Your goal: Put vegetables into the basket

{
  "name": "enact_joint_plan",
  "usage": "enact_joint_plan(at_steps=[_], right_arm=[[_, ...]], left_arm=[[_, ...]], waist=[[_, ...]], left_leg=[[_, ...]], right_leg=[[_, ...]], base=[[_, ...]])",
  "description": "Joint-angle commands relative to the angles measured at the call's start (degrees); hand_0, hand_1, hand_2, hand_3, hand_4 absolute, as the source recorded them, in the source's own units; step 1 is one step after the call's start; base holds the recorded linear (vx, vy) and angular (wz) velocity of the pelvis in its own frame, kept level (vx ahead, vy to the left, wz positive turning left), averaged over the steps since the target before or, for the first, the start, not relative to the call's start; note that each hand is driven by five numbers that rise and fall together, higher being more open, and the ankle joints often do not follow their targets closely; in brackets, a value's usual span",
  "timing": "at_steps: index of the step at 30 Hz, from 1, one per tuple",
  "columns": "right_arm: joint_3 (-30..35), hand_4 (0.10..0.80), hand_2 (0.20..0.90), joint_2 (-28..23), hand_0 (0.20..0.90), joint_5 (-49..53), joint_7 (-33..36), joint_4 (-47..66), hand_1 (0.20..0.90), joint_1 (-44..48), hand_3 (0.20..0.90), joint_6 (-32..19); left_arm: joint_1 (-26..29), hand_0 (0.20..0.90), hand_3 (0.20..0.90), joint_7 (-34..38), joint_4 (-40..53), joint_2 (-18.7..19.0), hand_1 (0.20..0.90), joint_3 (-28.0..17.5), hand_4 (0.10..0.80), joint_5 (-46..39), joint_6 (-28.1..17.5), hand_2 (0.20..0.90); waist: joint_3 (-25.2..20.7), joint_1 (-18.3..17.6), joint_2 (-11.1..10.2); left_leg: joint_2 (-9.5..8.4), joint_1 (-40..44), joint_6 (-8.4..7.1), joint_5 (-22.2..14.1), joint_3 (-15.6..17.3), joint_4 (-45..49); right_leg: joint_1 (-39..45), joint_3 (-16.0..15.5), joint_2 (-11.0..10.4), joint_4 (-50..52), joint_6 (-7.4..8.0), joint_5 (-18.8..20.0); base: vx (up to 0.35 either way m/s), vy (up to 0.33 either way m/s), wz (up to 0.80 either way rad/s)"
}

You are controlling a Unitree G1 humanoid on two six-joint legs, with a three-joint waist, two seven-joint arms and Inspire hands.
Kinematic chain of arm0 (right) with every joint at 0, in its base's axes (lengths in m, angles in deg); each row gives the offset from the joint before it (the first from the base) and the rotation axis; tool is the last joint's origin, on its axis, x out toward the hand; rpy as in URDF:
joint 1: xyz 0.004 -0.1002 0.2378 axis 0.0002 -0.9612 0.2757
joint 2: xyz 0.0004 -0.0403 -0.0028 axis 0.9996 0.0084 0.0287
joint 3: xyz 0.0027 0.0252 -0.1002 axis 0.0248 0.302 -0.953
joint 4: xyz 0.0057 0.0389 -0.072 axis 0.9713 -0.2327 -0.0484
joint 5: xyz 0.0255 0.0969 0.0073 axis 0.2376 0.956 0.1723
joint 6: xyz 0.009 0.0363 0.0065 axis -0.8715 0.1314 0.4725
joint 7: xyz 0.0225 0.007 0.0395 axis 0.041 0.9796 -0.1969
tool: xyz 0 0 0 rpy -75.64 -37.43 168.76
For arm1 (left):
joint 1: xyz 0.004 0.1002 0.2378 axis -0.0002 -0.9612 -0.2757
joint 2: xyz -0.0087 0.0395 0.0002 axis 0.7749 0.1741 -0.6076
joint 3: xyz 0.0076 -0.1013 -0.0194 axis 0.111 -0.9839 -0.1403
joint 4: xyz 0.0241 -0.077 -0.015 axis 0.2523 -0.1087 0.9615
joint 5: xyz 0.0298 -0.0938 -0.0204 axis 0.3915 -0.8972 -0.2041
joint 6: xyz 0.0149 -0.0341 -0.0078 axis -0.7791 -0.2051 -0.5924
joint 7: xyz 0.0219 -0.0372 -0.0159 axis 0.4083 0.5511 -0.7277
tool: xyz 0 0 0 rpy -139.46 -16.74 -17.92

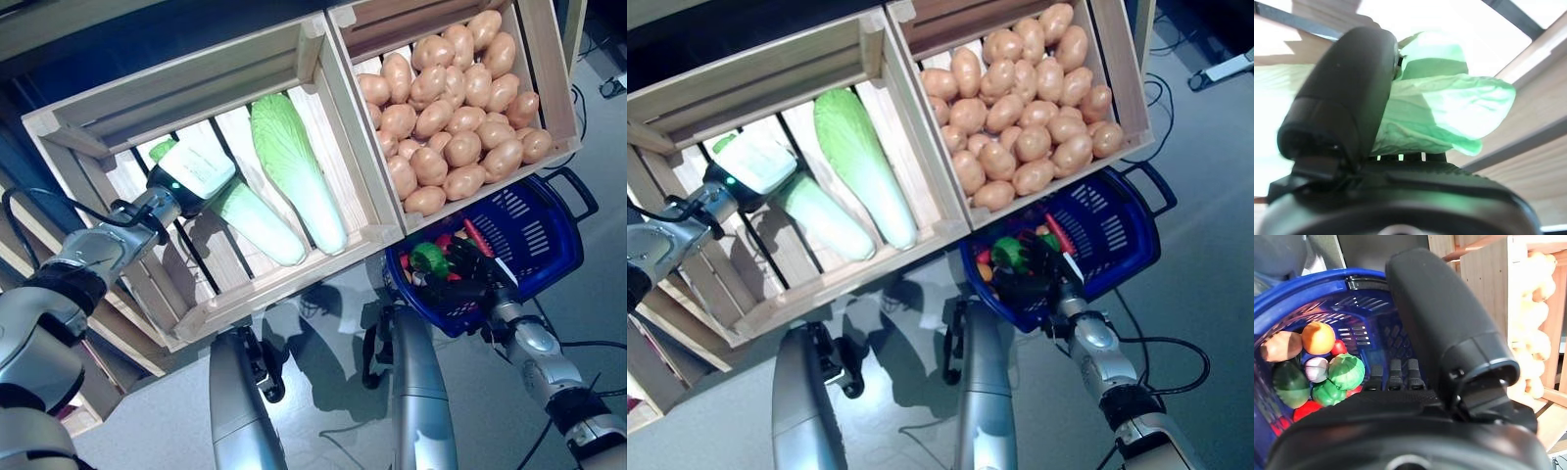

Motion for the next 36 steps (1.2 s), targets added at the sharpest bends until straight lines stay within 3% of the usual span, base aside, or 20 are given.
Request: enact_joint_plan(at_steps=[1,12,17,18,22,25,27,32,36], right_arm=[[2.65,0.8,0.9,-3.65,0.9,2.65,0.1,4.93,0.9,3.71,0.9,-5.15],[1.77,0.8,0.9,-2.13,0.9,1.88,-1.81,7.09,0.9,-1.23,0.9,-9.03],[1.65,0.8,0.9,-1.08,0.9,2.84,-1.51,9.22,0.9,-1.96,0.9,-11.63],[1.59,0.8,0.9,-0.36,0.9,3.37,-1.05,9.98,0.9,-1.86,0.9,-12.44],[2.1,0.8,0.9,2.74,0.9,3.33,-0.1,12.32,0.9,-2.92,0.9,-14.45],[2.86,0.8,0.9,6.39,0.9,2.22,0.15,14.09,0.9,-5.24,0.9,-17.72],[3.22,0.8,0.9,10.56,0.9,-1.32,1.48,15.45,0.9,-7.2,0.9,-20.27],[1.81,0.8,0.9,13.44,0.9,-2.14,-4.34,16.32,0.9,-8.08,0.9,-20.0],[1.28,0.8,0.9,15.48,0.9,-0.64,-7.33,15.97,0.9,-7.24,0.9,-19.81]], left_arm=[[0.72,0.3,0.3,-0.54,-4.88,4.99,0.3,-0.4,0.4,-3.15,2.23,0.3],[-9.52,0.3,0.3,1.76,1.43,6.37,0.3,-5.88,0.4,-8.87,-3.57,0.3],[-11.74,0.3,0.3,0.04,6.66,6.21,0.3,-7.55,0.4,-15.77,-12.56,0.3],[-12.47,0.3,0.3,0.04,8.21,5.81,0.3,-8.02,0.4,-21.07,-14.18,0.3],[-17.95,0.3,0.3,0.12,11.32,3.05,0.3,-13.81,0.4,-28.07,-17.78,0.3],[-25.43,0.3,0.3,0.71,14.36,-2.03,0.3,-21.75,0.4,-29.9,-21.83,0.3],[-31.12,0.3,0.3,0.19,16.86,-8.17,0.3,-26.62,0.4,-30.44,-23.99,0.3],[-34.75,0.3,0.3,-5.96,18.53,-17.55,0.3,-29.01,0.4,-33.92,-25.4,0.3],[-36.16,0.3,0.3,-10.1,18.64,-22.59,0.3,-28.89,0.4,-38.57,-25.79,0.3]], waist=[[-1.4,0.07,1.31],[-3.61,0.22,2.47],[-5.19,0.85,2.66],[-5.57,1.04,2.64],[-6.77,2.02,2.42],[-7.91,2.7,2.18],[-9.03,3.24,1.97],[-10.9,3.68,1.7],[-12.36,3.76,1.42]], left_leg=[[1.46,5.57,-2.48,1.08,-1.87,-9.44],[0.76,23.06,-1.91,6.01,3.52,-26.03],[0.3,29.79,-1.97,6.99,4.41,-32.83],[0.14,30.89,-2.05,6.91,4.45,-33.55],[-0.34,35.47,-2.01,7.06,4.91,-36.37],[-1.11,39.58,-1.27,9.56,6.0,-40.93],[-2.04,44.05,-1.06,11.15,6.67,-45.56],[-3.19,51.36,-1.27,14.27,8.39,-53.61],[-4.11,56.98,-1.81,17.45,10.45,-60.36]], right_leg=[[6.23,2.18,-3.26,-8.7,5.03,5.1],[22.47,-0.32,-4.94,-25.18,4.89,10.22],[28.33,-1.0,-5.82,-31.1,5.32,11.52],[29.35,-1.15,-5.88,-31.9,5.5,11.69],[33.4,-2.36,-6.4,-34.24,5.74,12.24],[37.07,-3.81,-6.11,-38.07,5.27,14.7],[41.35,-4.76,-5.3,-42.06,5.41,15.89],[48.9,-6.75,-2.82,-50.86,5.15,18.24],[54.55,-8.25,-0.45,-58.68,4.97,20.5]], base=[[0.019,-0.001,-0.03],[0.063,-0.016,0.0],[0.056,-0.04,0.06],[0.006,-0.067,0.08],[0.03,-0.056,0.01],[-0.025,-0.05,-0.07],[0.077,-0.042,-0.12],[0.1,-0.055,-0.08],[0.106,-0.058,-0.07]])
